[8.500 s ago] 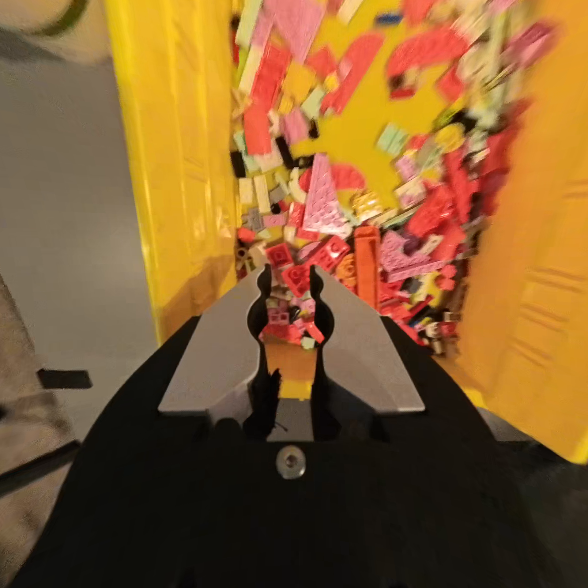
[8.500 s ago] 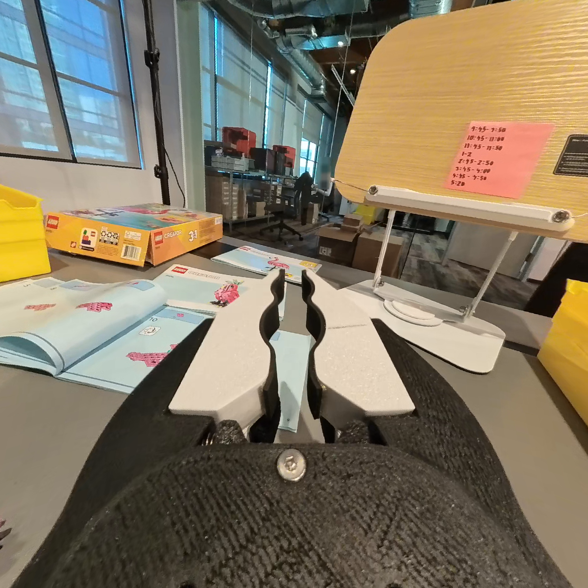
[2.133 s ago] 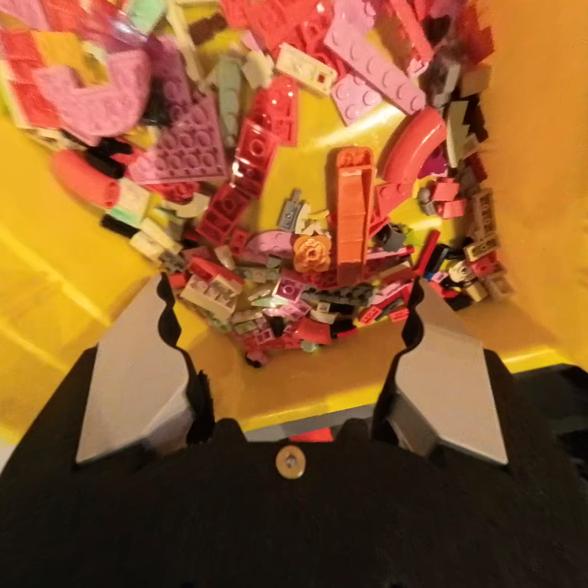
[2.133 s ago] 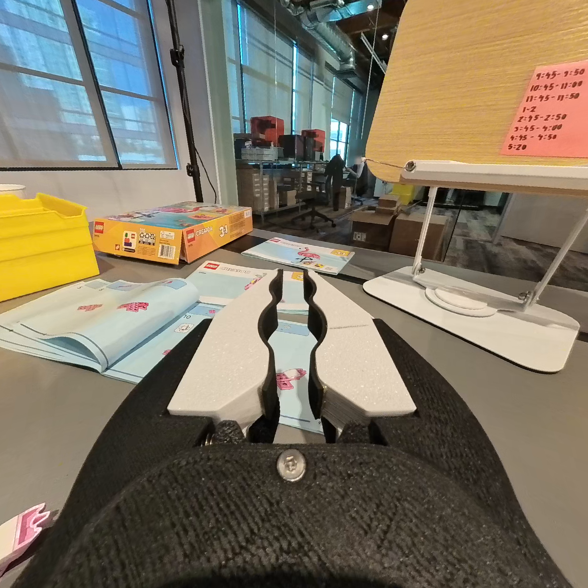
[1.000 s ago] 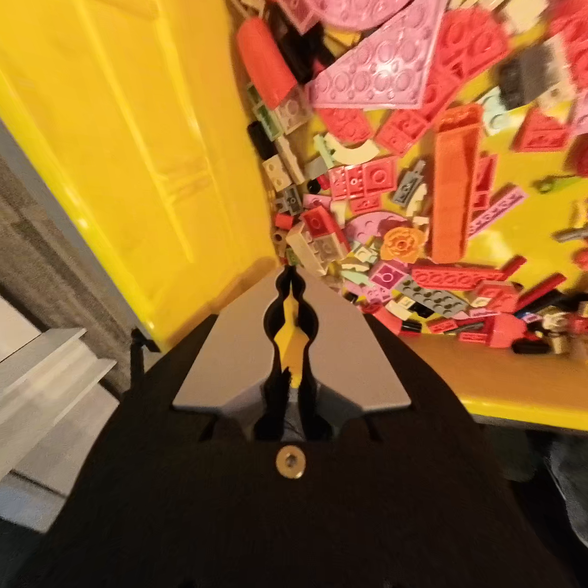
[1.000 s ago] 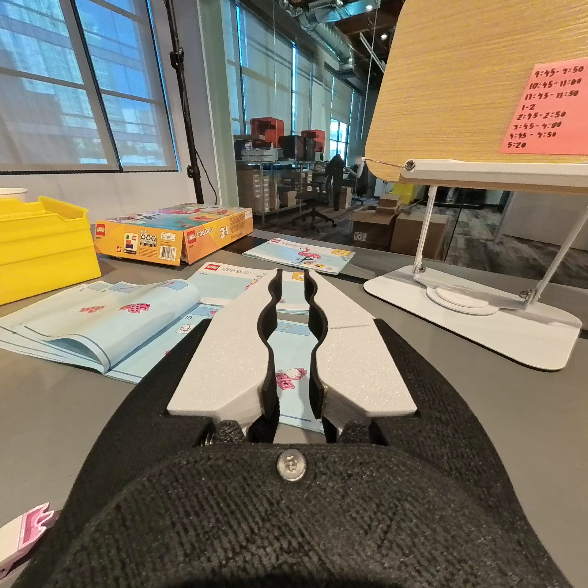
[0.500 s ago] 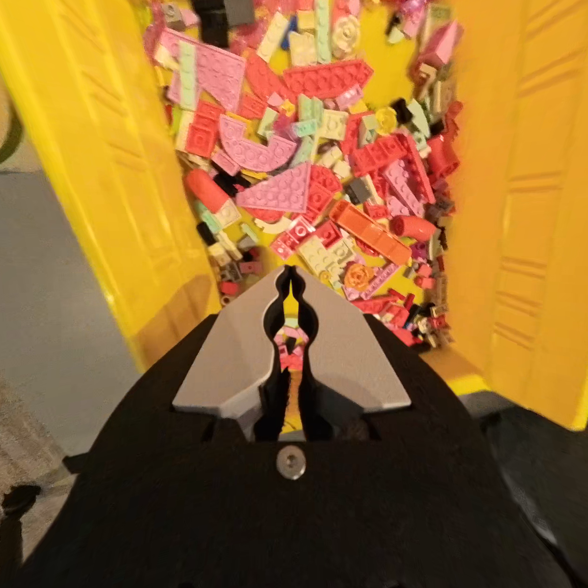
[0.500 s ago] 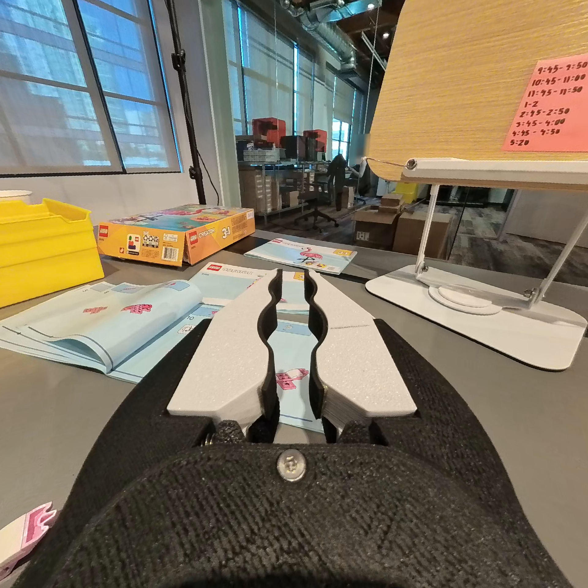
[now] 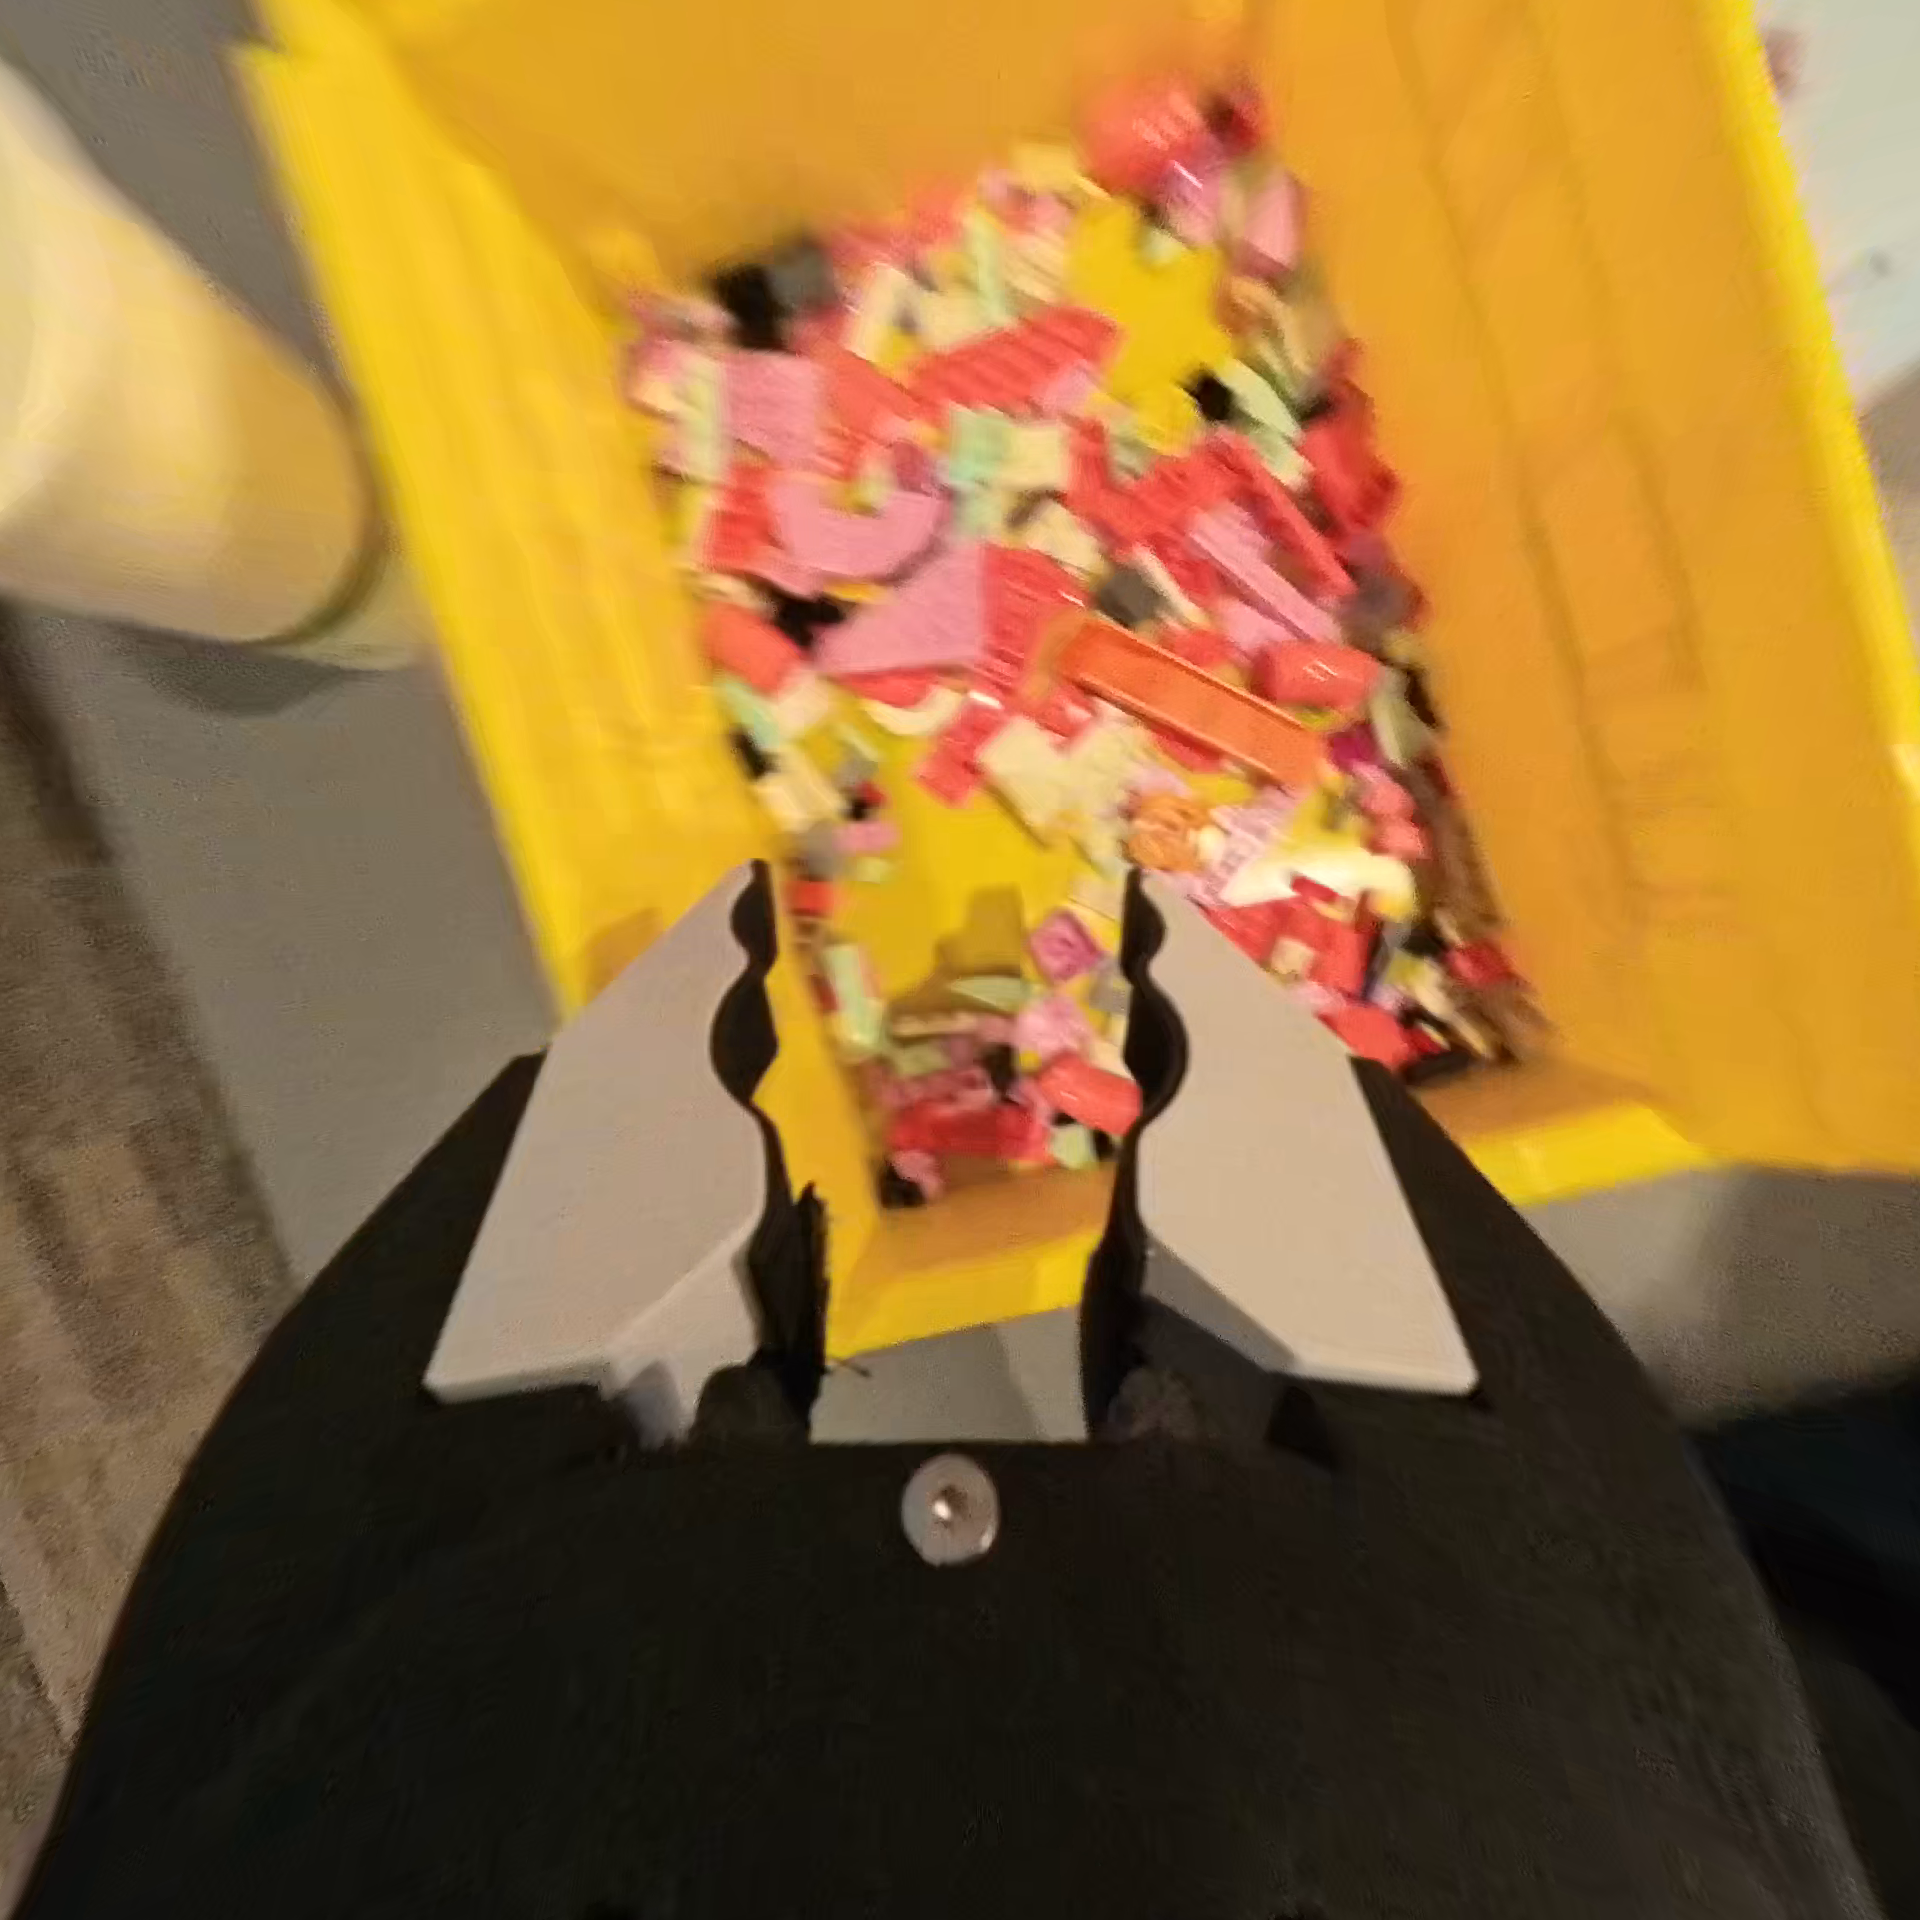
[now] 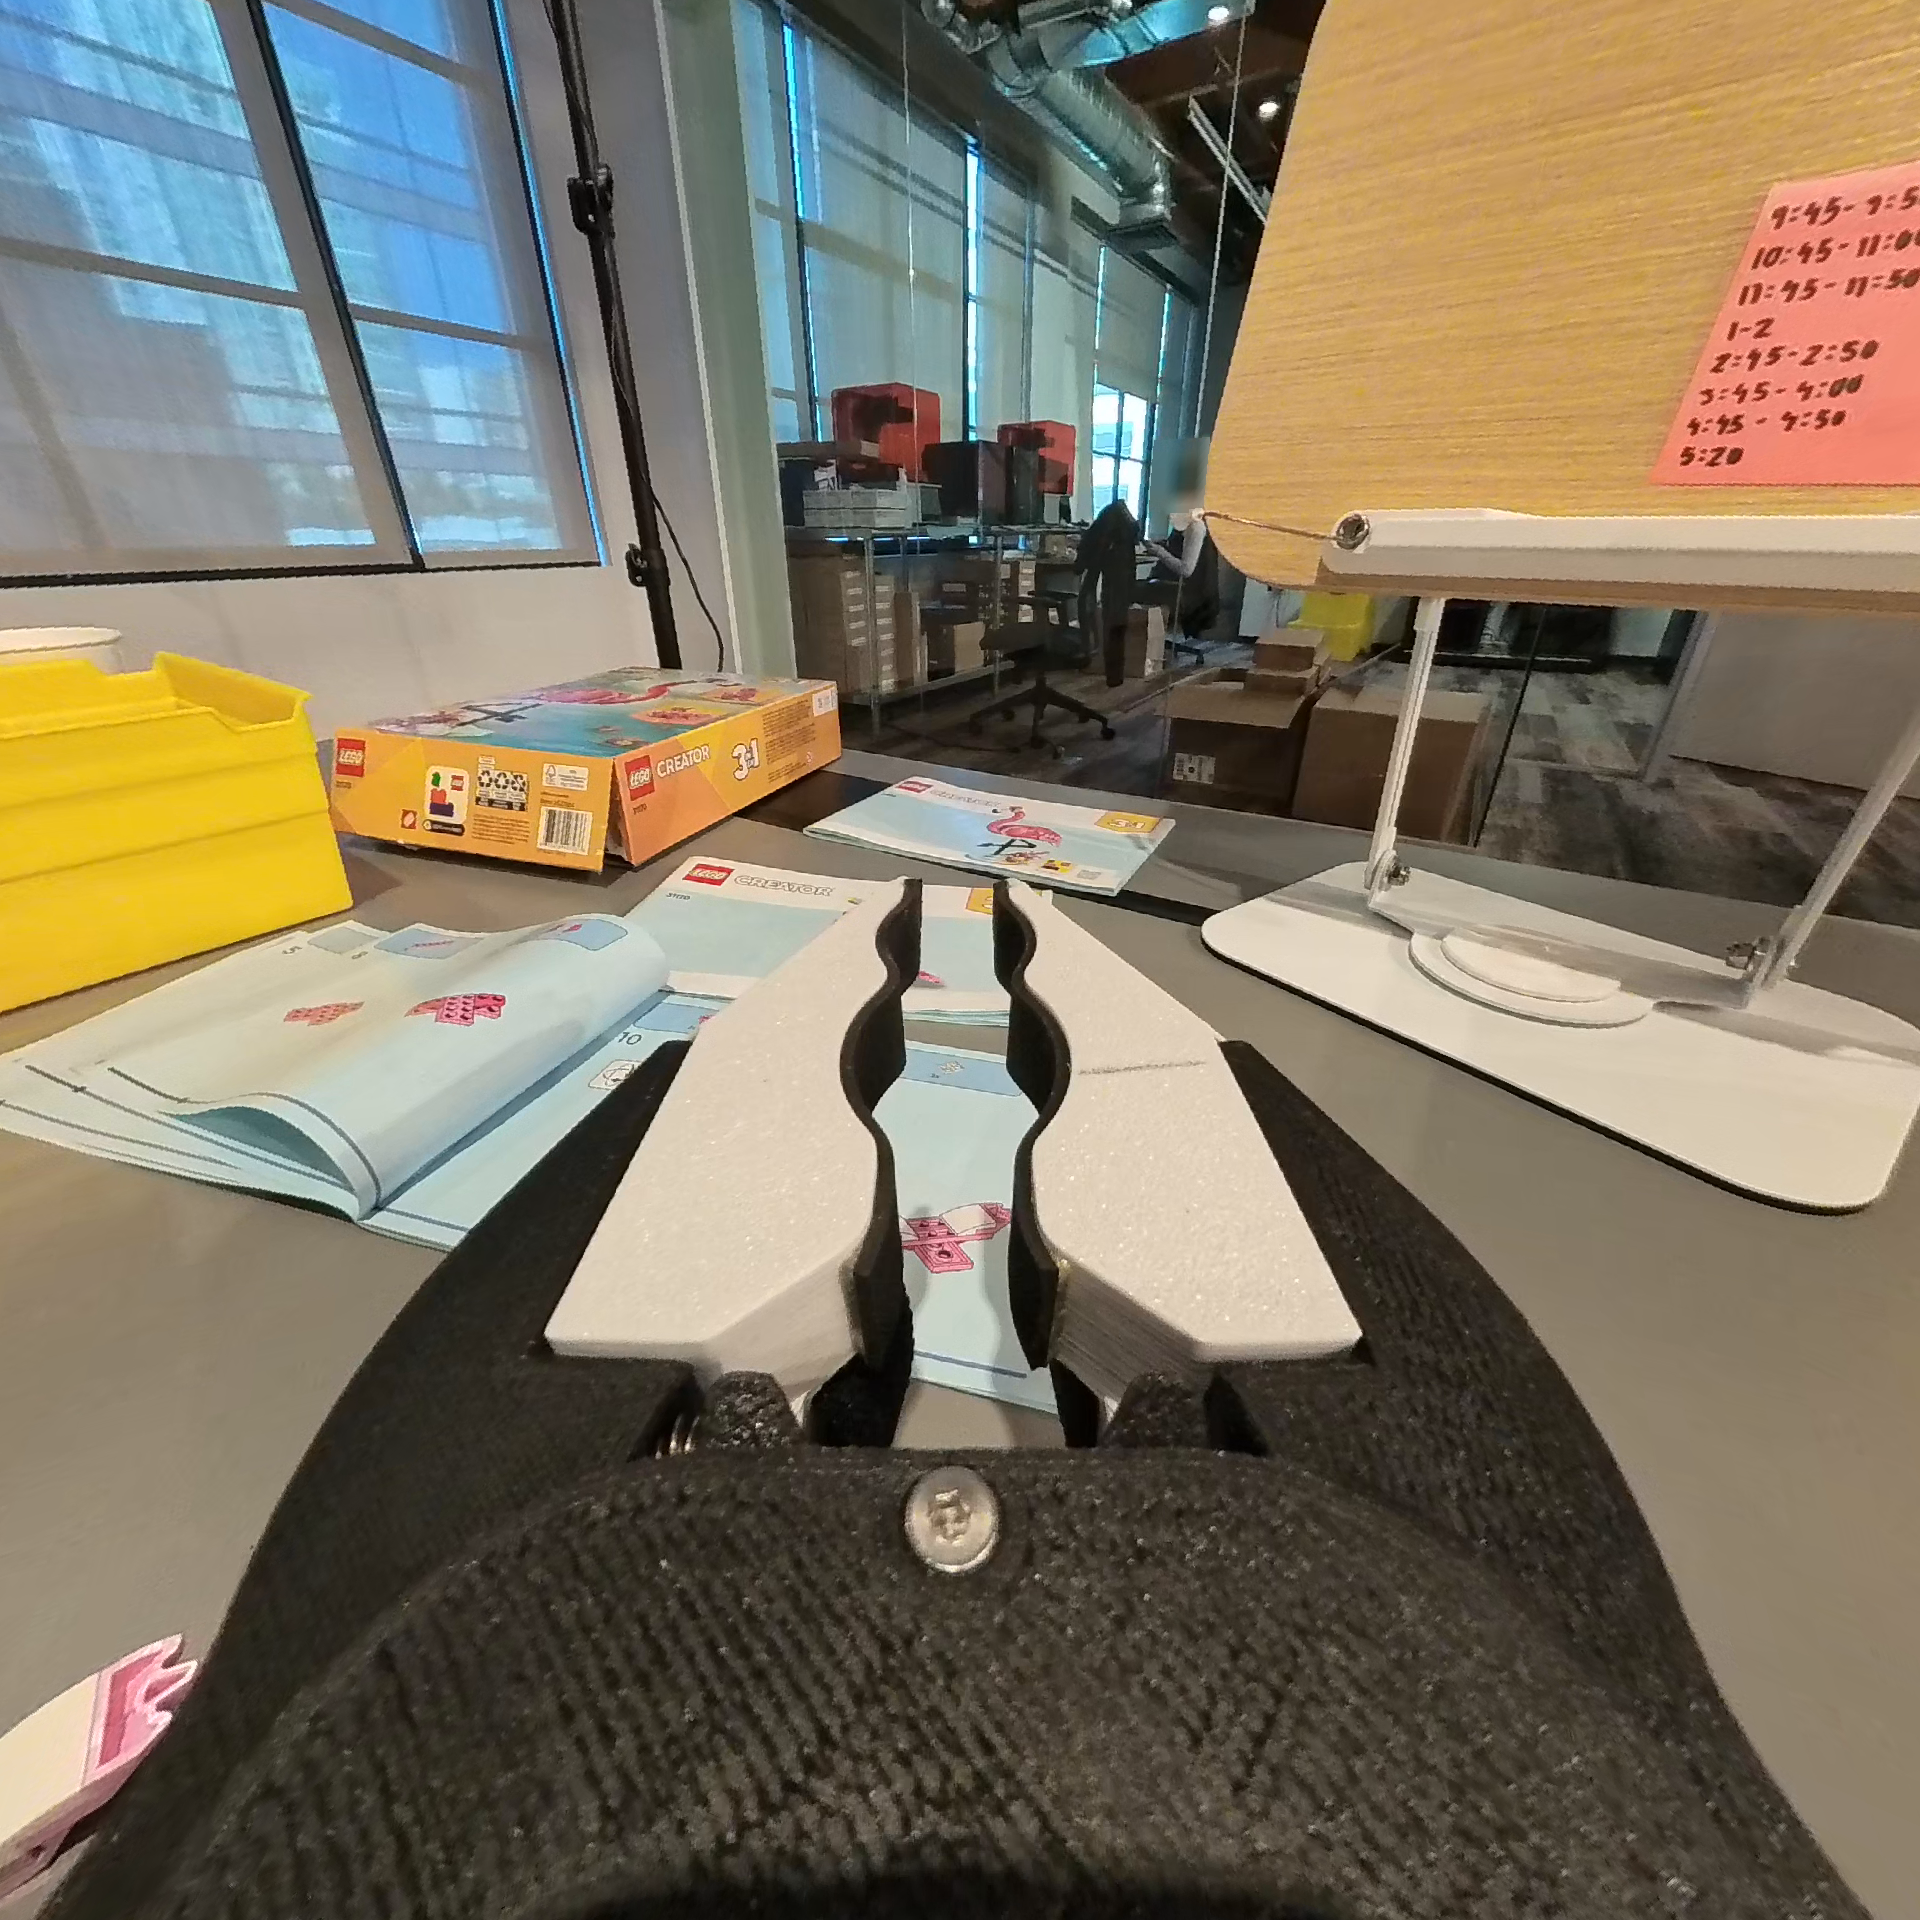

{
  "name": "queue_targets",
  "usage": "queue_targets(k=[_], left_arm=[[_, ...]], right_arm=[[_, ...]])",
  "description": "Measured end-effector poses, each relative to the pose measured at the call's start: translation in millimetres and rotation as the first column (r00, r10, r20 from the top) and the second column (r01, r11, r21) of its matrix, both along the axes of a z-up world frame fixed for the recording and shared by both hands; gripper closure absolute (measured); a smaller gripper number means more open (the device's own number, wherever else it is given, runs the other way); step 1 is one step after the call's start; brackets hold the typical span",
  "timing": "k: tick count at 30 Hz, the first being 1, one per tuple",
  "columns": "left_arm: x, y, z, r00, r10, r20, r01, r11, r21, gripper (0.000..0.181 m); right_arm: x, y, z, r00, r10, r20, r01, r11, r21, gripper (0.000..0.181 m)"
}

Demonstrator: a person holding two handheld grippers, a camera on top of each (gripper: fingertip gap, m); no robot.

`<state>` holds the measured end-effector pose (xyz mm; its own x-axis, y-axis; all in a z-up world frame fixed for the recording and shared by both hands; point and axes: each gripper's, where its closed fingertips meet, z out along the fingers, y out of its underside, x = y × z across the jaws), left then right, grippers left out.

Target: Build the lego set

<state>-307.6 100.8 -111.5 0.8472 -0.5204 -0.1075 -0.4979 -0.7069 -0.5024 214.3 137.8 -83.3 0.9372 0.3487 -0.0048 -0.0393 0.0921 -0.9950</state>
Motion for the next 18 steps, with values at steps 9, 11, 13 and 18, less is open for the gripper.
queue_targets(k=[9, 11, 13, 18], left_arm=[[-95.9, -24.9, -18.4, 0.91, 0.413, -0.027, -0.413, 0.911, 0.0, 0.121], [-73.6, -36.8, -33.1, 0.935, 0.345, 0.083, -0.336, 0.936, -0.103, 0.173], [-68.4, -45.4, -33.6, 0.929, 0.35, 0.121, -0.339, 0.935, -0.102, 0.176], [-47.2, -88.0, -34.1, 0.889, 0.419, 0.187, -0.406, 0.908, -0.103, 0.177]], right_arm=[[-0.8, -0.1, 0.0, 1.0, 0.002, -0.002, -0.002, 1.0, 0.0, 0.17], [-0.4, -0.2, 0.2, 1.0, 0.001, -0.005, -0.001, 1.0, 0.001, 0.17], [-0.2, -0.5, 0.3, 1.0, 0.0, -0.008, 0.0, 1.0, 0.001, 0.17], [-0.3, -0.9, 0.2, 1.0, -0.001, -0.008, 0.001, 1.0, 0.0, 0.17]])
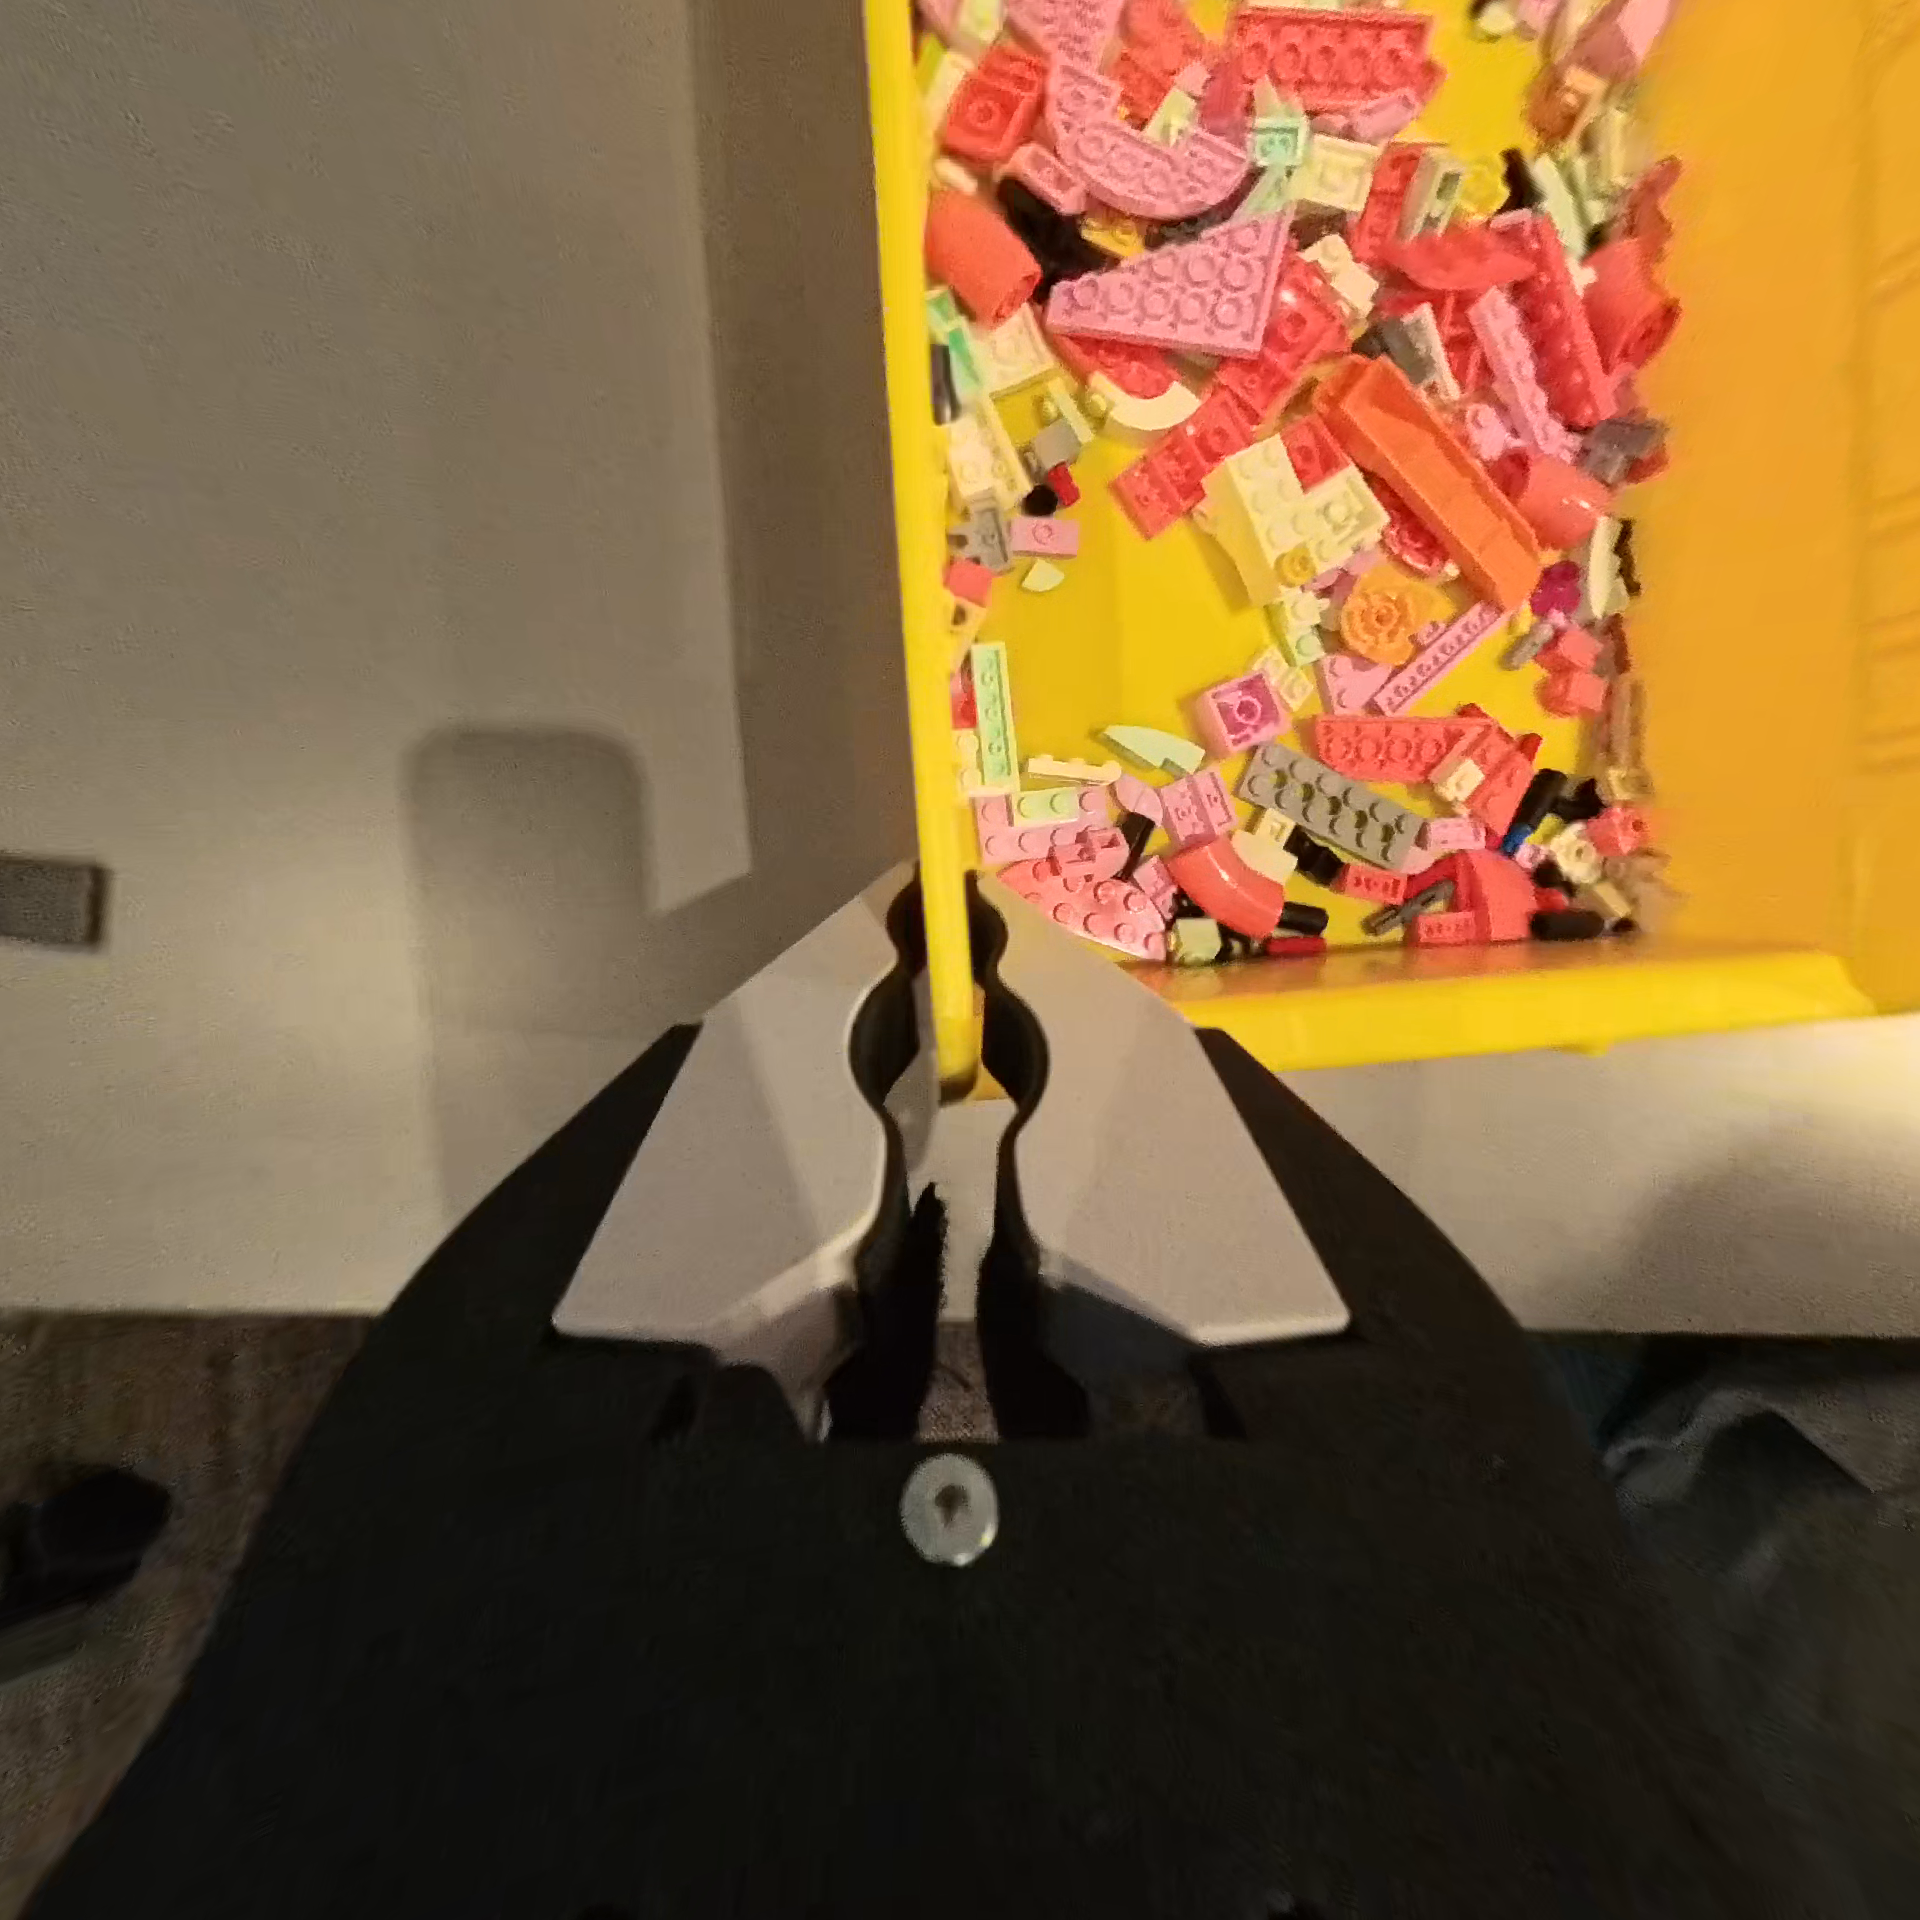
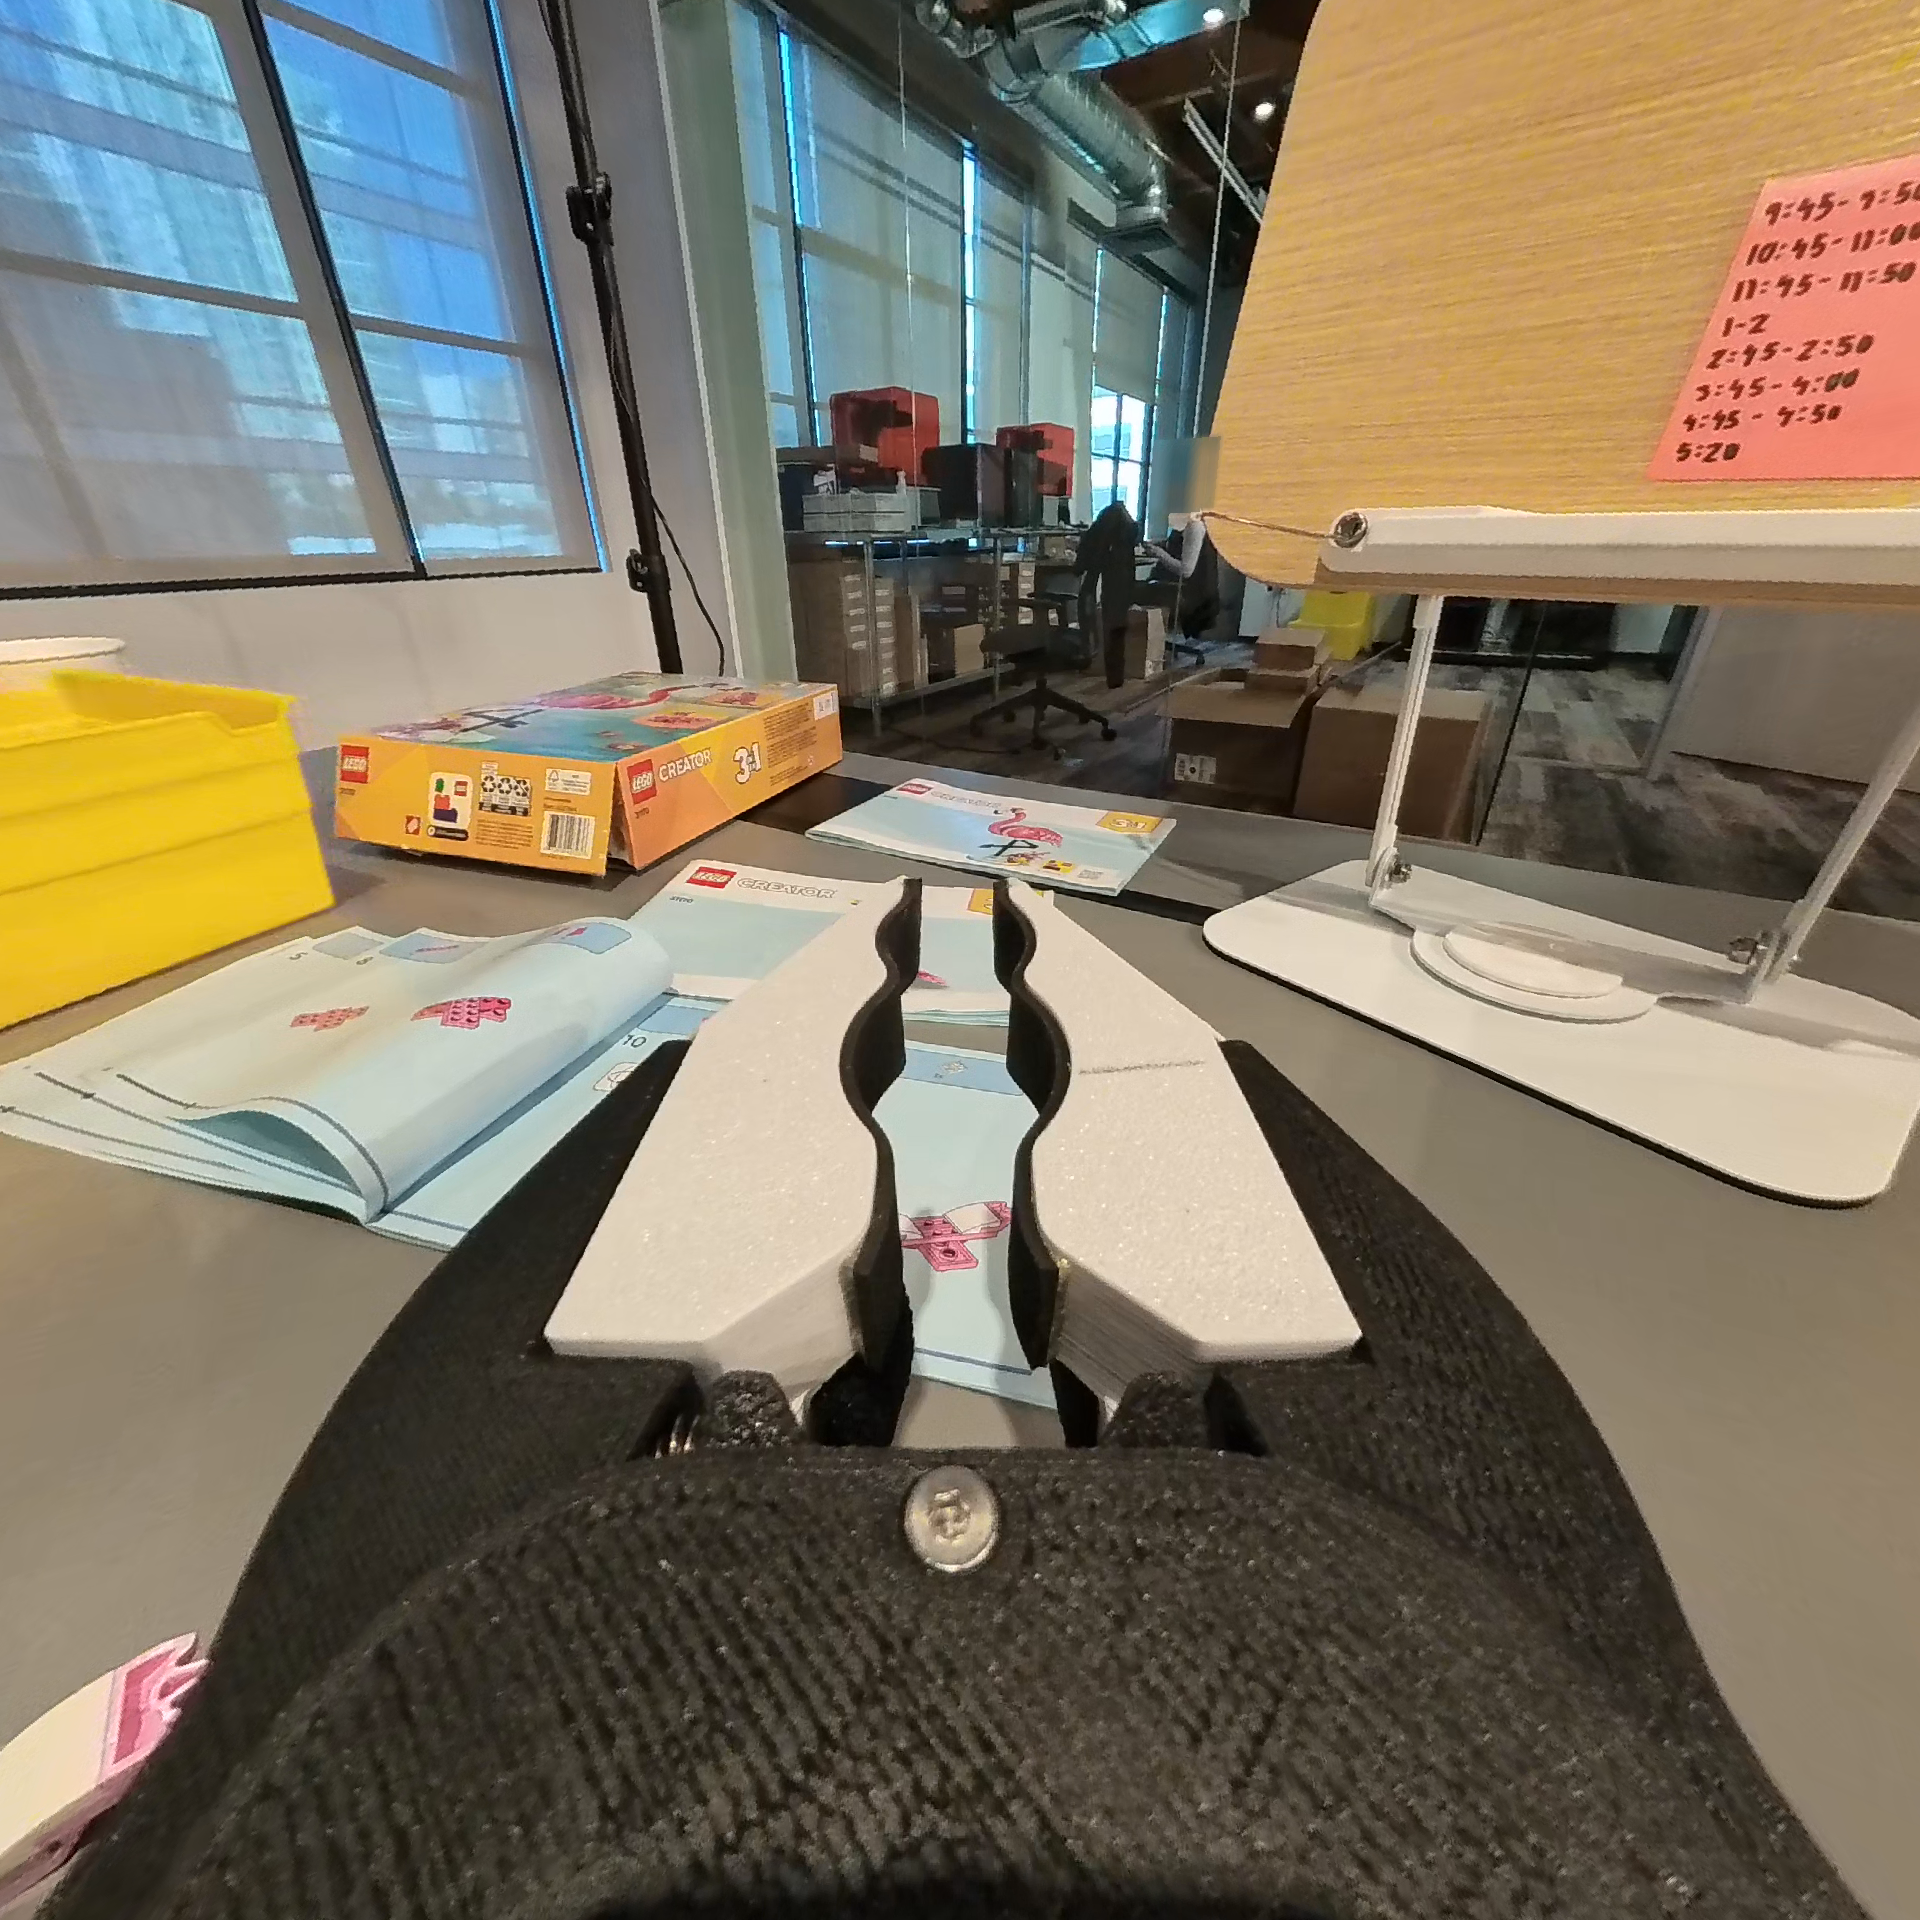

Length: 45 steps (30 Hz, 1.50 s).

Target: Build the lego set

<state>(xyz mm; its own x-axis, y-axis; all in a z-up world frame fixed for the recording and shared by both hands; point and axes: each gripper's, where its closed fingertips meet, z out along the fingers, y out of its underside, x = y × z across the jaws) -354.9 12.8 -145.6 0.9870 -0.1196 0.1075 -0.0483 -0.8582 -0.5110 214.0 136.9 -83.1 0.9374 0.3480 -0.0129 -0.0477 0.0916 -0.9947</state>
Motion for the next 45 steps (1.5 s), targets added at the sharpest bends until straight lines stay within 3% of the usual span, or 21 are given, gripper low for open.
queue_targets(k=[7, 15, 17, 19, 22, 25, 30, 34, 38, 41, 45], left_arm=[[43.8, -73.4, -1.3, 0.998, 0.014, -0.062, -0.014, 1.0, 0.003, 0.171], [91.5, -117.6, 0.3, 0.993, -0.079, -0.087, 0.072, 0.994, -0.08, 0.161], [92.2, -123.7, 12.5, 0.993, -0.092, -0.077, 0.086, 0.993, -0.076, 0.161], [84.8, -123.8, 43.3, 0.996, -0.065, -0.053, 0.066, 0.998, 0.011, 0.154], [70.5, -105.7, 103.2, 1.0, -0.001, -0.019, 0.006, 0.966, 0.259, 0.155], [84.0, -79.9, 127.3, 0.995, -0.102, -0.019, 0.102, 0.926, 0.364, 0.147], [124.2, -43.4, 122.3, 0.949, -0.31, -0.058, 0.313, 0.903, 0.293, 0.125], [117.8, 8.5, 121.4, 0.922, -0.334, -0.197, 0.376, 0.894, 0.244, 0.115], [123.6, 58.5, 94.1, 0.9, -0.422, -0.11, 0.431, 0.899, 0.081, 0.119], [113.5, 91.2, 66.5, 0.9, -0.419, -0.123, 0.417, 0.908, -0.043, 0.114], [121.1, 107.7, 37.1, 0.88, -0.474, -0.03, 0.465, 0.872, -0.151, 0.124]], right_arm=[[0.2, -0.2, 0.1, 1.0, -0.004, 0.001, 0.004, 1.0, 0.001, 0.17], [1.0, -0.2, 0.3, 1.0, -0.007, -0.002, 0.007, 1.0, 0.001, 0.17], [1.5, -0.4, 0.5, 1.0, -0.009, -0.005, 0.009, 1.0, 0.002, 0.17], [1.4, -0.3, 0.4, 1.0, -0.008, -0.004, 0.008, 1.0, 0.001, 0.17], [0.3, -0.4, 0.1, 1.0, -0.006, 0.003, 0.006, 1.0, 0.0, 0.169], [-0.8, -0.4, -0.1, 1.0, -0.005, 0.011, 0.005, 1.0, 0.0, 0.17], [-2.2, -0.6, -0.3, 1.0, 0.005, 0.013, -0.005, 1.0, -0.002, 0.171], [-4.2, -0.3, -1.2, 1.0, 0.02, 0.017, -0.019, 1.0, -0.008, 0.173], [-6.9, -0.1, -1.6, 0.999, 0.038, 0.02, -0.038, 0.999, -0.01, 0.173], [-8.0, -0.4, -1.4, 0.999, 0.049, 0.018, -0.049, 0.999, -0.01, 0.174], [-9.2, 0.4, -2.5, 0.997, 0.071, 0.002, -0.071, 0.997, -0.022, 0.174]])
